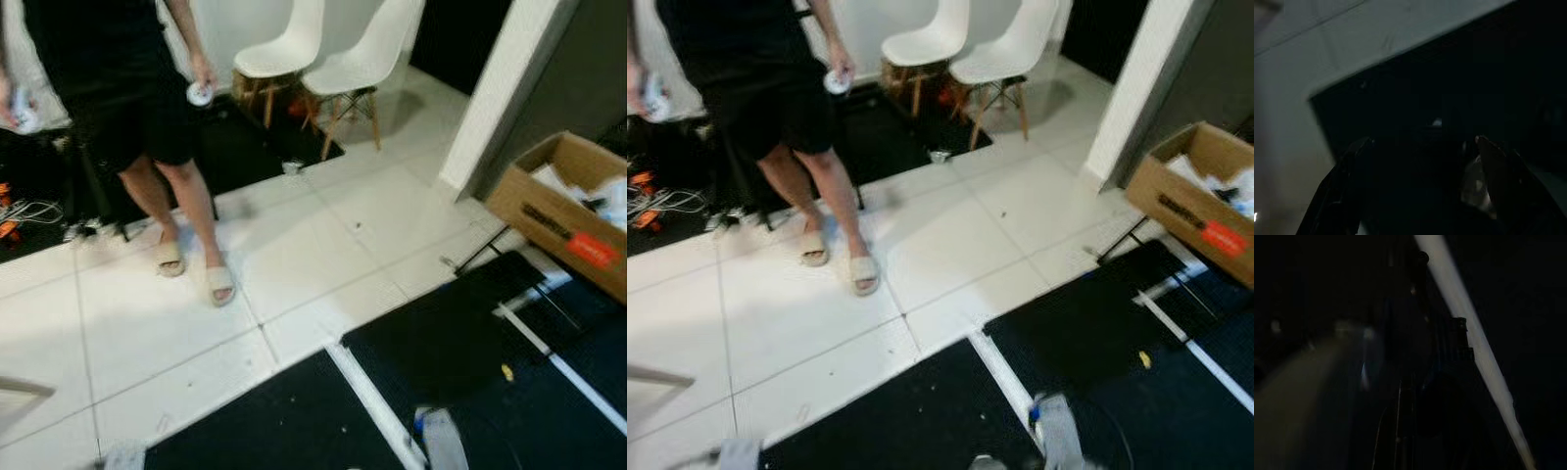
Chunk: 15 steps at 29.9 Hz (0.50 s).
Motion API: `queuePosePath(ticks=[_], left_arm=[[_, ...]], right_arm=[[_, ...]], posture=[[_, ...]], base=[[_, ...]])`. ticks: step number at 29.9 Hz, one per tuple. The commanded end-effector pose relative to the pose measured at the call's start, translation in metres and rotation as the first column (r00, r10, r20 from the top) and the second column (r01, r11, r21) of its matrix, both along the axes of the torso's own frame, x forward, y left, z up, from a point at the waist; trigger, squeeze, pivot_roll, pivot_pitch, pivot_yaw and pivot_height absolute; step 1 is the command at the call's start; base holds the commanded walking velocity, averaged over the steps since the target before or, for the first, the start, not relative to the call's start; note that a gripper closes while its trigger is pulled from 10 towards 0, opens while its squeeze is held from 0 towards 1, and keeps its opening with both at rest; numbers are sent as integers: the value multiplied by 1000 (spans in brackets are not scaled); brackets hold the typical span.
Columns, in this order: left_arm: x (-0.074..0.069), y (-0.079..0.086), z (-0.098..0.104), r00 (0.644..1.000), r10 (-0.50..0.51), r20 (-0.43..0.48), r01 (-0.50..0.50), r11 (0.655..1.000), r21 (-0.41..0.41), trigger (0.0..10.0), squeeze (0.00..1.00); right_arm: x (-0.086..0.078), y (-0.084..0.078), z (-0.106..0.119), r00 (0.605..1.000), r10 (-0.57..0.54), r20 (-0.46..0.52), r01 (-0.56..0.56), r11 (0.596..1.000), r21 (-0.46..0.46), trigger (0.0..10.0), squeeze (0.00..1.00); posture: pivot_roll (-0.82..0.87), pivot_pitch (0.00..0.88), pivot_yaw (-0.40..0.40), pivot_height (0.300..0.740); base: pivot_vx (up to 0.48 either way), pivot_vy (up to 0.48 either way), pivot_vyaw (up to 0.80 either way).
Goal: Picking trash to rubbish bin
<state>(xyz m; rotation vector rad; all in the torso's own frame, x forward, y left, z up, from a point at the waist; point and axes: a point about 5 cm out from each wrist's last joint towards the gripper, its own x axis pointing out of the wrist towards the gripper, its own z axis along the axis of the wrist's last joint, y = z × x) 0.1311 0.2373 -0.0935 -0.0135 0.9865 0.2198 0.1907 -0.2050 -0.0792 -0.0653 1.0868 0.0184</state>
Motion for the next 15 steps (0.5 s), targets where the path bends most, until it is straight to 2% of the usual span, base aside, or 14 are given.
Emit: queuePosePath(ticks=[1,5,8,12,13,15], left_arm=[[-19,-1,-7,997,27,-66,-28,1000,-10,10000,0],[-19,-3,-8,997,23,-76,-24,1000,-14,10000,0],[-15,-12,-9,996,-24,-84,22,999,-24,10000,0],[5,-20,-4,996,-79,-37,78,997,-21,10000,0],[5,-20,-4,996,-79,-37,78,997,-21,10000,0],[14,-20,-1,998,-63,-11,63,998,-20,10000,0]], right_arm=[[-5,6,-3,1000,-27,-12,28,998,52,10000,0],[1,6,0,997,-70,14,69,994,82,10000,0],[6,10,1,995,-91,27,88,991,98,10000,0],[15,29,4,999,-30,45,24,990,136,10000,0],[15,29,4,999,-30,45,24,990,136,10000,0],[15,37,3,999,18,40,-23,991,130,10000,0]], posture=[[79,12,2,740],[80,0,14,740],[70,0,25,740],[85,0,5,740],[85,0,5,740],[81,0,11,740]], base=[[0,0,-775],[0,0,-775],[0,0,-775],[0,0,-775],[0,0,-775],[0,0,-775]])
